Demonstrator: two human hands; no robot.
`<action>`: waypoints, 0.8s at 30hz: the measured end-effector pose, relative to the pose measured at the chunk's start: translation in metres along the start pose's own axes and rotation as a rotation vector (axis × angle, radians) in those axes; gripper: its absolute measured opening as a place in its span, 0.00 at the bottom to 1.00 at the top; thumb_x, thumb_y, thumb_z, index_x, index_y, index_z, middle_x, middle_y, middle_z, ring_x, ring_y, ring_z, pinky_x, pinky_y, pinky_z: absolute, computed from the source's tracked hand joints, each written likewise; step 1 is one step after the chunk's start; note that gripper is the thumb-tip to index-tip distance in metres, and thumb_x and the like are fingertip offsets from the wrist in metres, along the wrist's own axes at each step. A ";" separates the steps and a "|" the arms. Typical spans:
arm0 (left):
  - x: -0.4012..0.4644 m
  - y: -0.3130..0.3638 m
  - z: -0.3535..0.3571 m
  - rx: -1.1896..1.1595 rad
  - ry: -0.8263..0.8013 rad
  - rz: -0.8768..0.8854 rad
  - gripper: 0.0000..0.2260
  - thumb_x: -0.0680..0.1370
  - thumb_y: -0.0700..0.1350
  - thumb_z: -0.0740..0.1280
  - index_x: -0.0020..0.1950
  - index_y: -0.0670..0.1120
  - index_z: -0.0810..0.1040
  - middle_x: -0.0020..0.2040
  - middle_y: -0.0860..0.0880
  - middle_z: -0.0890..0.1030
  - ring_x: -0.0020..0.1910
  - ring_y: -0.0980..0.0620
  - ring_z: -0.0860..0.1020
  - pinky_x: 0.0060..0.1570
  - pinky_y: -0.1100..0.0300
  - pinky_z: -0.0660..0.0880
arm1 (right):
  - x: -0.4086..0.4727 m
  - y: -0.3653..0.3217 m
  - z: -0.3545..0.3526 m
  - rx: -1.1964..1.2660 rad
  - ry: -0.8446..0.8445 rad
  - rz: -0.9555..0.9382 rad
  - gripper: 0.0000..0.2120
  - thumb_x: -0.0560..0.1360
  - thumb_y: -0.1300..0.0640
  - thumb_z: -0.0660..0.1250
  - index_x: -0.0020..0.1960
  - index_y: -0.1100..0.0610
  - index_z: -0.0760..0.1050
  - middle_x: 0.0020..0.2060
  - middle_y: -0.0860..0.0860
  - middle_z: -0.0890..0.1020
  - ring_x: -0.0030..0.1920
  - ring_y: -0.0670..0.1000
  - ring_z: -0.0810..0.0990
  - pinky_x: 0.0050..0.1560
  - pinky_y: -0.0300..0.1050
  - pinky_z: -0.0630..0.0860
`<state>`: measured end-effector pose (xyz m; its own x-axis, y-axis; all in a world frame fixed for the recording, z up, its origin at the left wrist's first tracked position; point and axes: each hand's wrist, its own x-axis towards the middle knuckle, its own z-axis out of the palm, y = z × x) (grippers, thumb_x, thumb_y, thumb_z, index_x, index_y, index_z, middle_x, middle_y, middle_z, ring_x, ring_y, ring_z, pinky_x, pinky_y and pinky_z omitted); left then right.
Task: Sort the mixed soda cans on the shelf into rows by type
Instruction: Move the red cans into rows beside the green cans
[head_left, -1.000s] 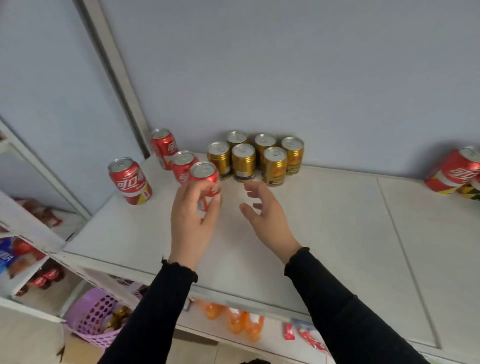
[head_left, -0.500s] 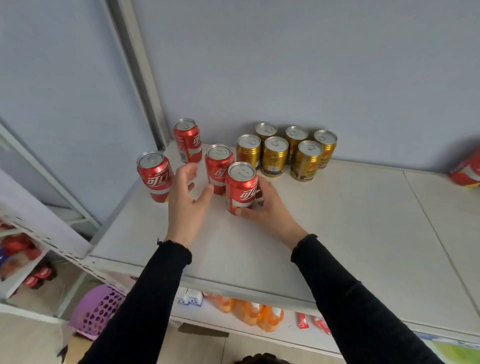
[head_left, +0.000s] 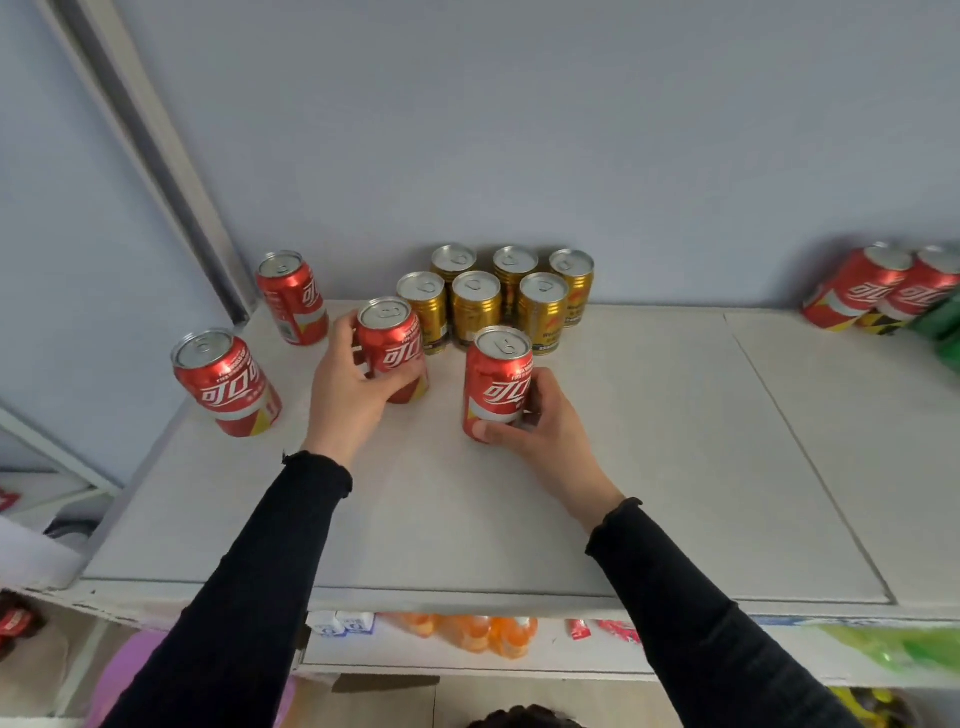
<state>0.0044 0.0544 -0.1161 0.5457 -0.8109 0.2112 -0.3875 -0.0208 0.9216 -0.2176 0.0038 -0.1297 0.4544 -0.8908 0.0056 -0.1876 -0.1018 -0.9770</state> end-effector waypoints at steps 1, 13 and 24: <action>-0.001 0.006 0.010 -0.007 -0.018 0.013 0.35 0.70 0.52 0.80 0.73 0.54 0.68 0.66 0.59 0.76 0.60 0.65 0.75 0.56 0.68 0.72 | -0.002 0.001 -0.012 0.000 0.034 -0.001 0.33 0.67 0.53 0.81 0.67 0.50 0.69 0.59 0.45 0.80 0.59 0.47 0.80 0.57 0.42 0.79; -0.029 0.112 0.219 -0.064 -0.332 0.208 0.37 0.68 0.51 0.81 0.72 0.60 0.67 0.65 0.60 0.77 0.62 0.59 0.77 0.58 0.59 0.79 | -0.034 0.035 -0.227 -0.078 0.446 -0.004 0.28 0.67 0.54 0.81 0.63 0.52 0.72 0.53 0.43 0.82 0.50 0.39 0.80 0.44 0.26 0.74; -0.057 0.186 0.443 -0.007 -0.345 0.221 0.35 0.68 0.52 0.81 0.69 0.62 0.67 0.63 0.59 0.79 0.61 0.57 0.78 0.60 0.51 0.79 | -0.012 0.088 -0.423 -0.092 0.637 0.016 0.26 0.70 0.58 0.78 0.61 0.50 0.67 0.48 0.38 0.78 0.46 0.35 0.78 0.44 0.33 0.73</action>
<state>-0.4282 -0.1625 -0.1011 0.1680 -0.9442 0.2834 -0.4619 0.1785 0.8688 -0.6082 -0.1817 -0.1253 -0.1499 -0.9781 0.1446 -0.2764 -0.0990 -0.9559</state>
